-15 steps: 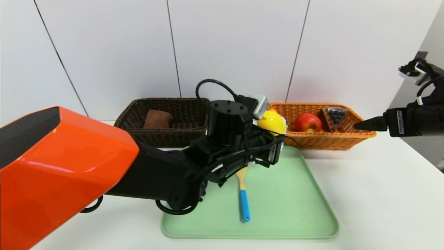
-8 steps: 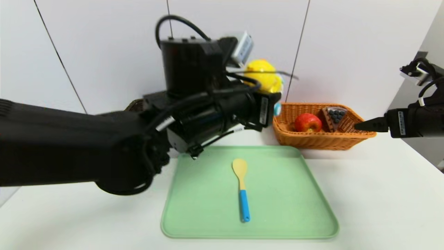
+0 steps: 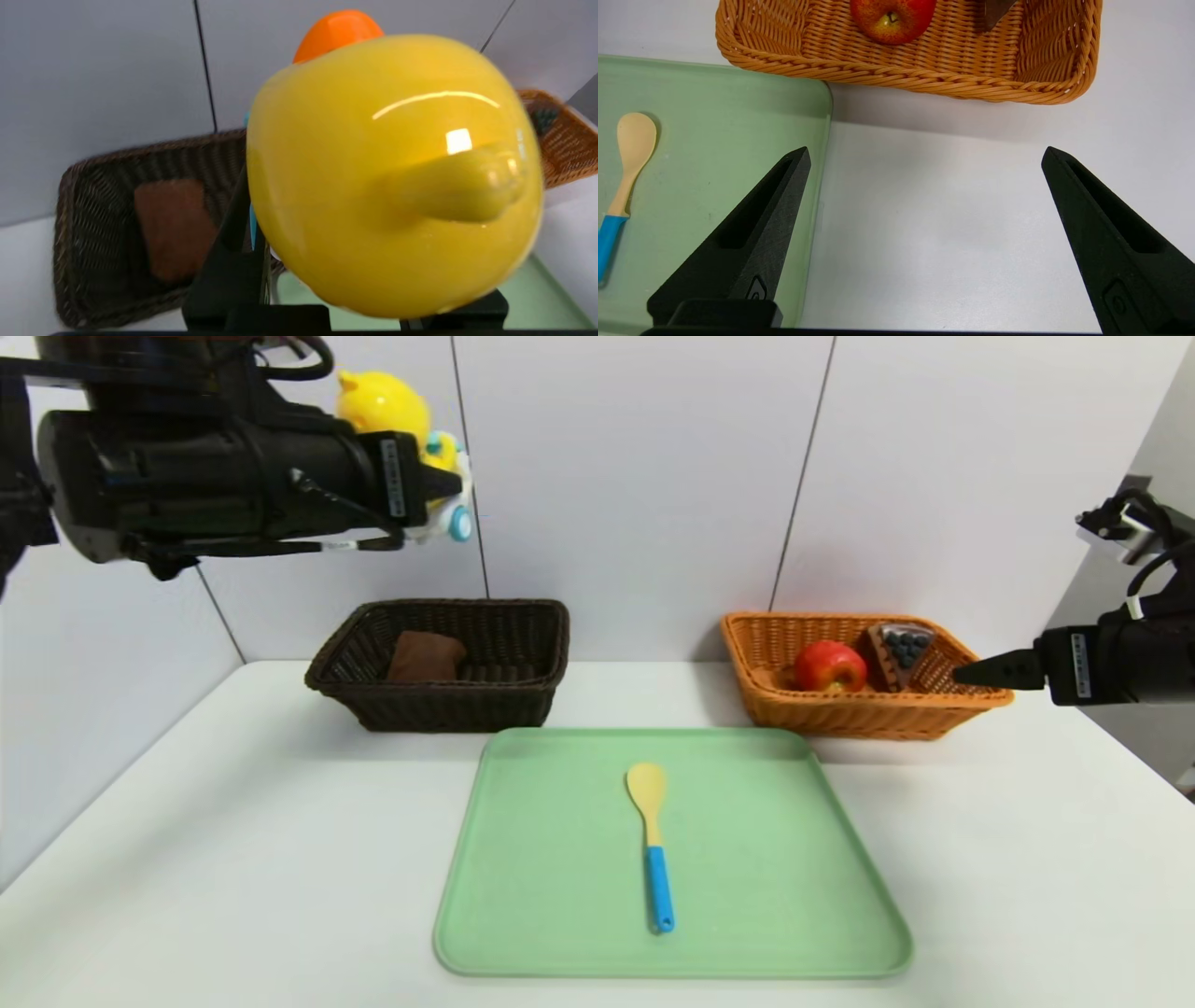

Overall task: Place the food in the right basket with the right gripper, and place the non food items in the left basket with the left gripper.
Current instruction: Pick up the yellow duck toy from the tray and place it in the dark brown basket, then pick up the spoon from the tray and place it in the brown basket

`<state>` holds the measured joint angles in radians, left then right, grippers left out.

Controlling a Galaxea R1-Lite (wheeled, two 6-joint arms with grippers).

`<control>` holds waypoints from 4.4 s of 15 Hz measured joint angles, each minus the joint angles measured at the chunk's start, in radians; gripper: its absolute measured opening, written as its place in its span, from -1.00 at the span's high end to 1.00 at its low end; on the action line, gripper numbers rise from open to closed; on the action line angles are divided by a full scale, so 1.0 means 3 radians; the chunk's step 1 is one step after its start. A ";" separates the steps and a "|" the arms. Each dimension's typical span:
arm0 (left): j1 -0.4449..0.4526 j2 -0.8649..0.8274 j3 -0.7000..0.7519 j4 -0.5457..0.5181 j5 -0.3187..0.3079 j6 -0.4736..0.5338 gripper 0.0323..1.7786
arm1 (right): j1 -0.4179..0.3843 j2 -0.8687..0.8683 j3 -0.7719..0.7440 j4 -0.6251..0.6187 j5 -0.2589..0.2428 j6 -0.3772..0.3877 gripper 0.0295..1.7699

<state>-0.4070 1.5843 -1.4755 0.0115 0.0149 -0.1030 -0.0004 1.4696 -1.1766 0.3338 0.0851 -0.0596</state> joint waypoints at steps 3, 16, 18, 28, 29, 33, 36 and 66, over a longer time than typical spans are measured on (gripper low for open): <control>0.0361 -0.0010 -0.0104 0.0572 -0.0064 0.0001 0.25 | -0.0003 -0.0001 0.0006 0.0032 0.0003 0.0069 -0.93; 0.0787 0.1140 -0.0351 0.0116 -0.0172 0.0029 0.25 | -0.0043 0.0008 0.0041 0.0041 0.0004 0.0173 -0.93; 0.0764 0.1259 -0.0397 0.0115 -0.0279 0.0016 0.25 | -0.0045 0.0026 0.0041 0.0041 0.0004 0.0174 -0.93; 0.0558 0.1728 -0.0725 0.0167 -0.0522 0.0004 0.25 | -0.0045 0.0119 0.0122 0.0009 0.0001 0.0170 -0.93; 0.0547 0.1777 -0.0755 0.0165 -0.0523 0.0004 0.25 | -0.0045 0.0128 0.0136 0.0008 0.0000 0.0170 -0.93; 0.0494 0.1946 -0.0848 0.0164 -0.0523 0.0004 0.25 | -0.0043 0.0167 0.0144 0.0000 0.0000 0.0162 -0.93; 0.0491 0.2059 -0.0912 0.0162 -0.0514 0.0004 0.25 | -0.0045 0.0192 0.0144 0.0000 -0.0001 0.0157 -0.93; -0.1467 0.1069 -0.1469 0.2668 0.0701 -0.1388 -0.85 | 0.0170 0.0210 0.0035 0.0450 -0.0001 0.0058 -0.93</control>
<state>-0.8470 1.9049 -1.9162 0.8119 0.2251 -0.5194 0.0504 1.5326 -1.1662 0.4689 0.0847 -0.0421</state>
